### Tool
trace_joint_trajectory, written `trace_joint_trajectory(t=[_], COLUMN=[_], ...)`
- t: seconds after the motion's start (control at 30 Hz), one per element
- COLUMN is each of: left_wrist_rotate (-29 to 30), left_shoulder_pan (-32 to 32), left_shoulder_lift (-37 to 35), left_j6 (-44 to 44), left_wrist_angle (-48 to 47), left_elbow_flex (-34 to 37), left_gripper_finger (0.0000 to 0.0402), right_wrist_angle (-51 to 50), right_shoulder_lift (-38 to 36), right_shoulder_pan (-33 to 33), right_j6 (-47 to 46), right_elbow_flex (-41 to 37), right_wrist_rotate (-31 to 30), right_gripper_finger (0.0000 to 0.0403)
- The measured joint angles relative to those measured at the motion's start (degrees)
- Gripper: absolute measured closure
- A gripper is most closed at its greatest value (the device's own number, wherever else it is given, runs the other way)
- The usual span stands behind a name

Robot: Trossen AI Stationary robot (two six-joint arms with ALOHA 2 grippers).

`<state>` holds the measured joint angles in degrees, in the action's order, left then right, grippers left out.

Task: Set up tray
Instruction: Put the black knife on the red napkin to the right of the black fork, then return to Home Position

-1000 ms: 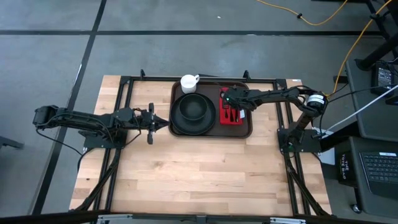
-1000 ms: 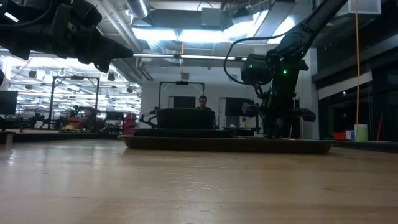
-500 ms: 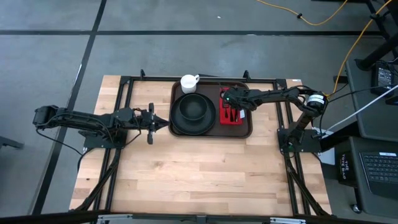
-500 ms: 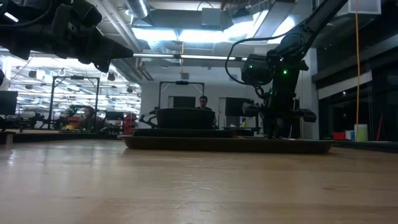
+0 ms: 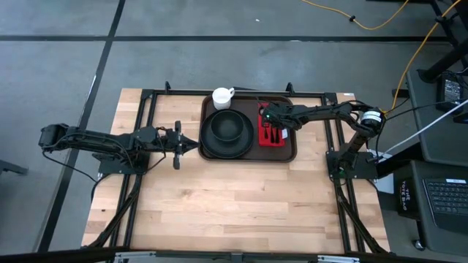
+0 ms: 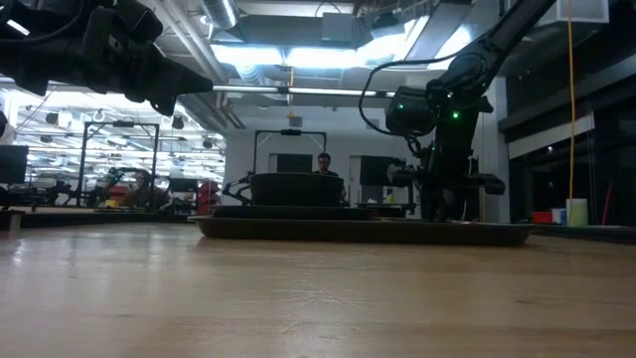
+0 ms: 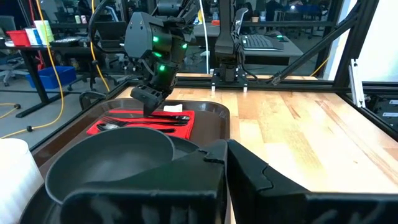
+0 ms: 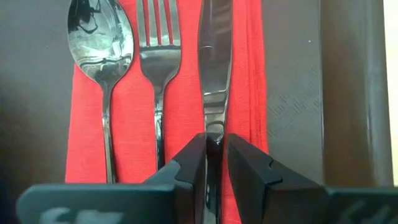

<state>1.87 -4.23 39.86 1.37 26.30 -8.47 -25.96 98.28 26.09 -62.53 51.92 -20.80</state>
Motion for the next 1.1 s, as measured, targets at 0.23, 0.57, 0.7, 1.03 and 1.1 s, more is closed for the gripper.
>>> trace_joint_trajectory(t=[0.23, 0.57, 0.7, 1.03, 1.1], left_wrist_rotate=[0.0, 0.0, 0.0, -0.23, -0.39], left_shoulder_pan=[0.0, 0.0, 0.0, 0.04, 0.07], left_shoulder_lift=[0.0, 0.0, 0.0, -1.83, -3.56], left_j6=[0.0, 0.0, 0.0, -1.08, -1.71], left_wrist_angle=[-0.02, -0.02, 0.08, 0.47, -1.38], left_elbow_flex=[0.0, 0.0, 0.0, 0.0, 0.0], left_gripper_finger=[0.0396, 0.0399, 0.0397, 0.04, 0.04], right_wrist_angle=[0.0, -4.87, -7.35, -8.86, -8.85], right_shoulder_lift=[-0.03, -8.68, -12.83, -18.17, -18.25], right_shoulder_pan=[0.0, 0.0, -0.54, -8.12, -9.7], right_j6=[4.54, 8.54, 12.21, 22.29, 22.5], right_elbow_flex=[0.0, -0.02, -0.02, -0.02, -0.02], right_wrist_rotate=[-0.08, -0.55, -0.12, -8.89, -9.93], right_gripper_finger=[0.0332, 0.0331, 0.0334, 0.0393, 0.0391])
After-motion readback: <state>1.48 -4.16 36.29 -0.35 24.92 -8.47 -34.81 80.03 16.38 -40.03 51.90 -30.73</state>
